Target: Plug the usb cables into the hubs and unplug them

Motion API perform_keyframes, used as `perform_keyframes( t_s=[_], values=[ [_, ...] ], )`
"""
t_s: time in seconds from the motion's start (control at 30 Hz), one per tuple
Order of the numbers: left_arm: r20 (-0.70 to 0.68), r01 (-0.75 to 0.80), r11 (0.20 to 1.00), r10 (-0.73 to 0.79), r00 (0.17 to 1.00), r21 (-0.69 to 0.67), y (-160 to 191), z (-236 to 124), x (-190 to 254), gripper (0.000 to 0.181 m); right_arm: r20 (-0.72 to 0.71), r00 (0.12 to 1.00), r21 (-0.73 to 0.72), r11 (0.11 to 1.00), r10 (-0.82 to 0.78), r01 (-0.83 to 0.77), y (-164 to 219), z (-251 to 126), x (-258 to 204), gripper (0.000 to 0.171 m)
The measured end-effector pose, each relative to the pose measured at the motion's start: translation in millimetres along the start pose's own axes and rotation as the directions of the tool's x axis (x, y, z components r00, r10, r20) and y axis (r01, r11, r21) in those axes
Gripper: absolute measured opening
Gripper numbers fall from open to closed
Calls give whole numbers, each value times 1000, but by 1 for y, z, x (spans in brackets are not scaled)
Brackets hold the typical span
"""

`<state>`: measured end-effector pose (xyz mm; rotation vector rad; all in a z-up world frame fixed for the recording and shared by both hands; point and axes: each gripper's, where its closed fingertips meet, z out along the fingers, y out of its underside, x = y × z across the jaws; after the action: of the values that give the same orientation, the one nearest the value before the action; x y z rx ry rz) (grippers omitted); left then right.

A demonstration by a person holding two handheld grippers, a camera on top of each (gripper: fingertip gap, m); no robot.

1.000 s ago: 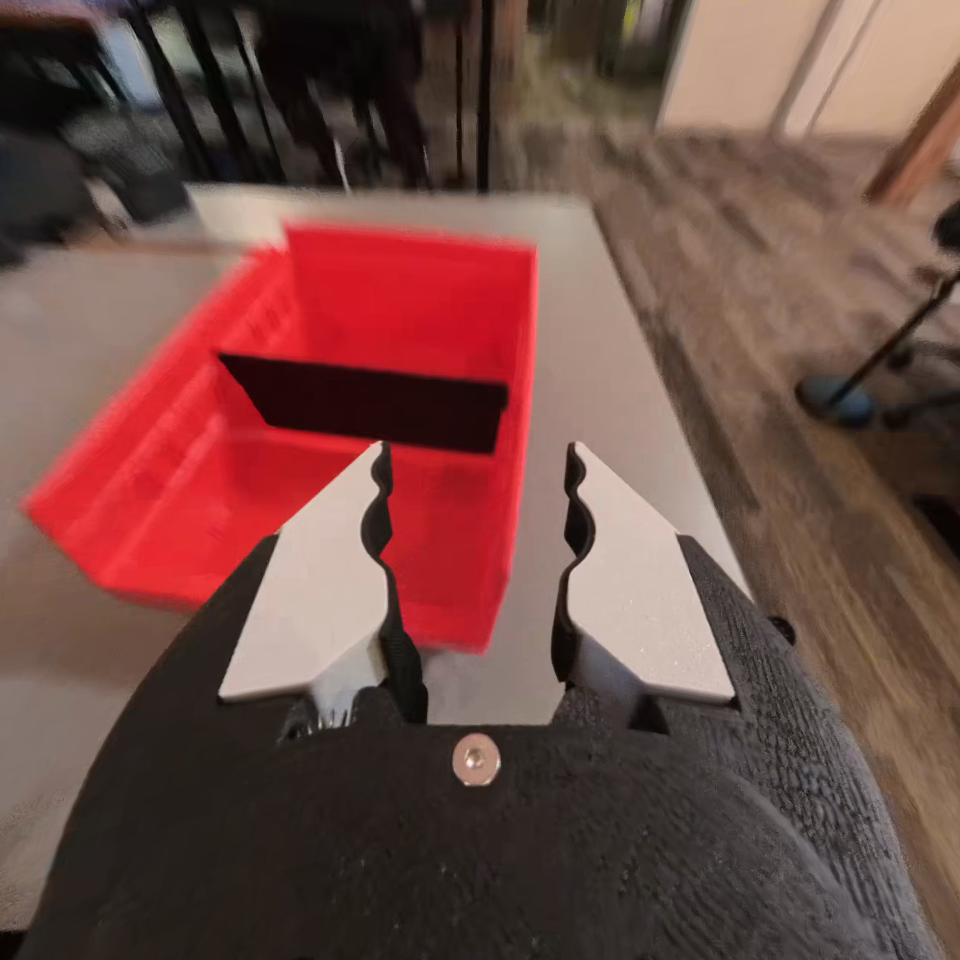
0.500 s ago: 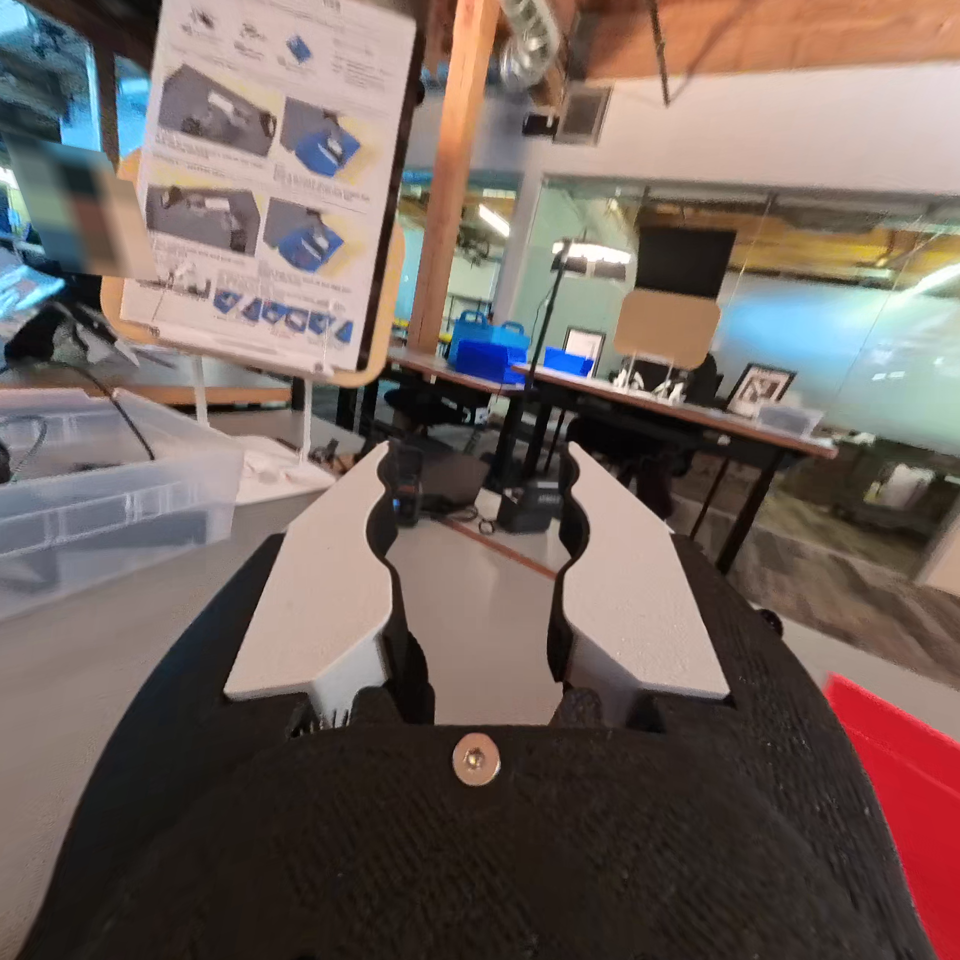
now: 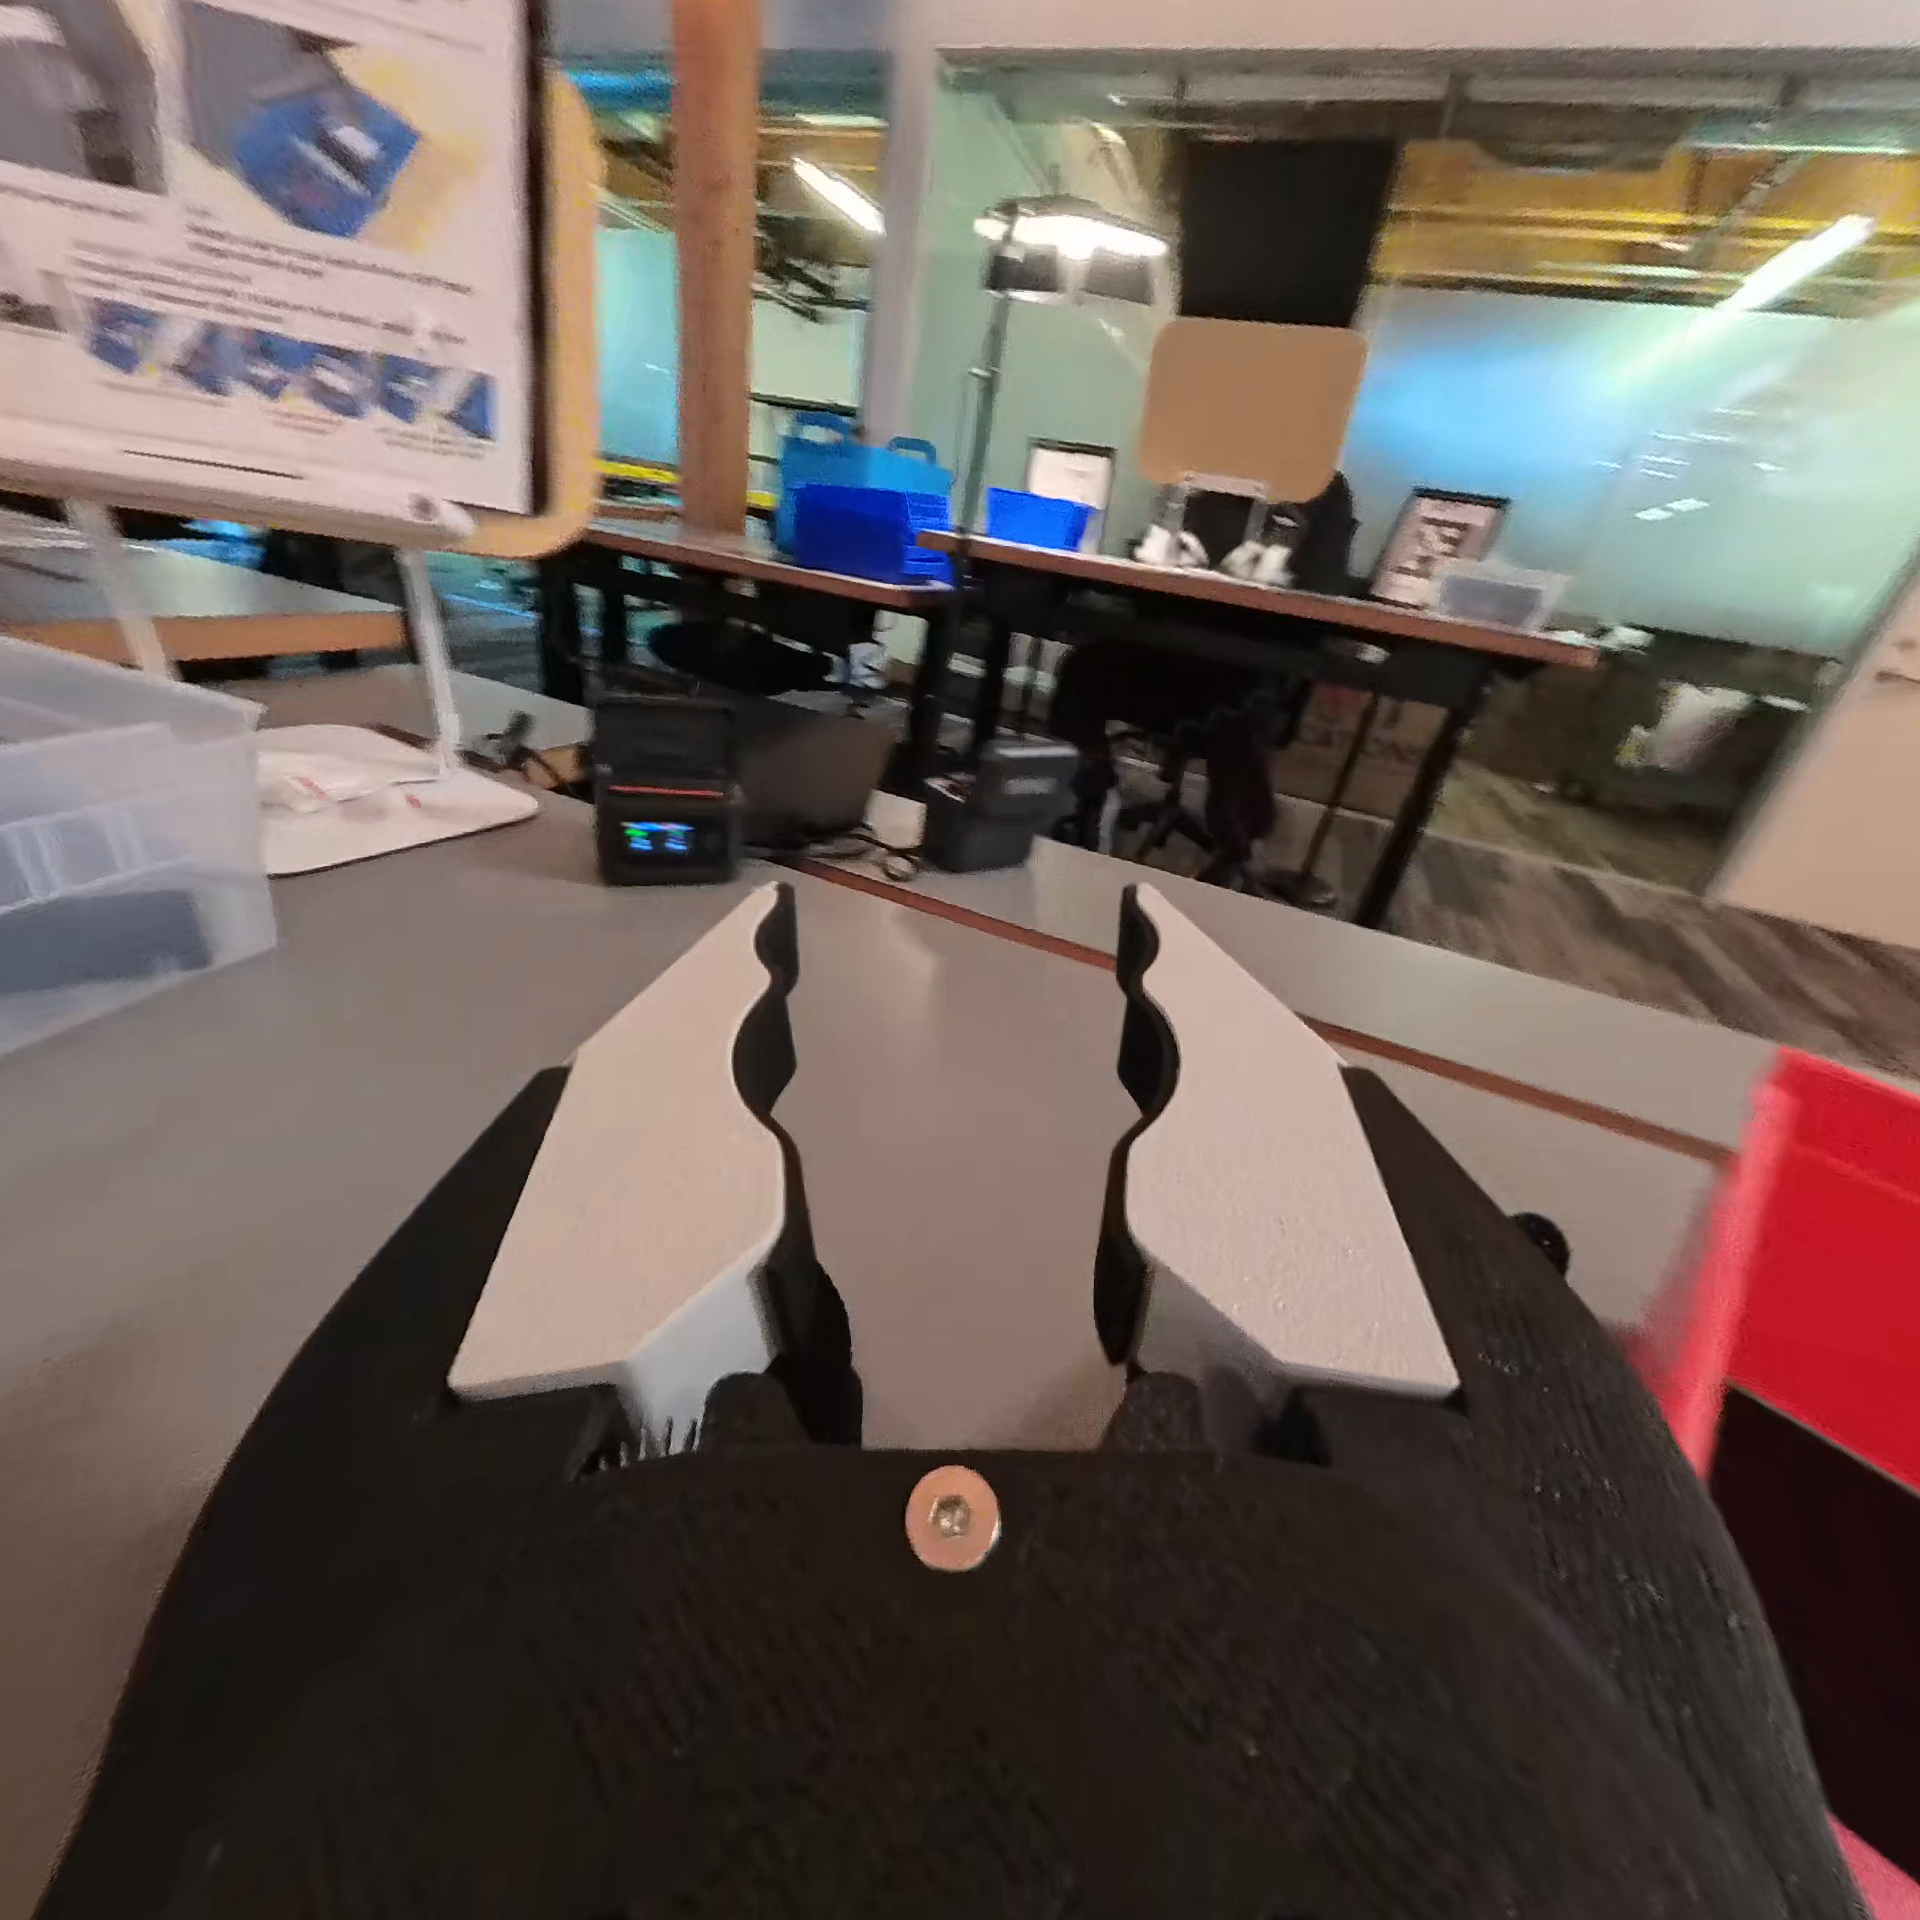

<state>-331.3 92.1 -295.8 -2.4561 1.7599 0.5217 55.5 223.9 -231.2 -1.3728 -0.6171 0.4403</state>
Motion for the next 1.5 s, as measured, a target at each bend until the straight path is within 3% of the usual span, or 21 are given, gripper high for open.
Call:
perform_keyframes(
  t_s=[0.1, 0.2, 0.37, 0.53, 0.77, 0.87, 0.97, 1.03, 1.2, 1.33, 1.5],
  values=[
    [-40, -56, 997, 58, 997, 47, -9, 13, 8, 55, -93, 995, -36, 998, -46, 43, 9, -16, 22, 60],
    [-10, -91, 993, 92, 996, 76, -12, 23, 4, 66, -132, 988, -12, 997, -79, 78, 7, -27, 32, 59],
    [-80, -88, 992, 95, 992, 86, -12, 28, 4, 69, -46, 996, 4, 998, -70, 70, 12, -20, 14, 58],
    [-120, -233, 970, 223, 967, -75, 11, 43, 5, 66, 24, 991, -22, 991, -131, 132, 24, -7, -3, 56],
    [-145, -304, 952, 305, 941, 30, -14, 58, 14, 80, 113, 983, -24, 989, -142, 146, 35, 3, -21, 55],
    [-187, -282, 956, 293, 938, 82, -25, 62, 23, 76, 138, 981, -35, 990, -134, 140, 39, 6, -25, 55],
    [-255, -280, 960, 278, 926, 30, -17, 70, 32, 65, 145, 980, -40, 989, -135, 142, 41, 7, -25, 54],
    [-228, -264, 964, 261, 938, 18, -20, 68, 28, 59, 145, 980, -41, 988, -140, 147, 42, 7, -25, 52],
    [-123, -264, 960, 252, 960, -96, -10, 43, 15, 59, 152, 975, -38, 984, -165, 172, 42, 7, -29, 51],
    [49, -289, 933, 306, 951, -215, -3, -12, -8, 59, 152, 973, -30, 983, -172, 179, 40, 6, -30, 50],
    [268, -241, 963, 265, 926, -120, -38, -93, -34, 58, 145, 976, -9, 986, -165, 168, 36, 5, -29, 50]
  ],
)
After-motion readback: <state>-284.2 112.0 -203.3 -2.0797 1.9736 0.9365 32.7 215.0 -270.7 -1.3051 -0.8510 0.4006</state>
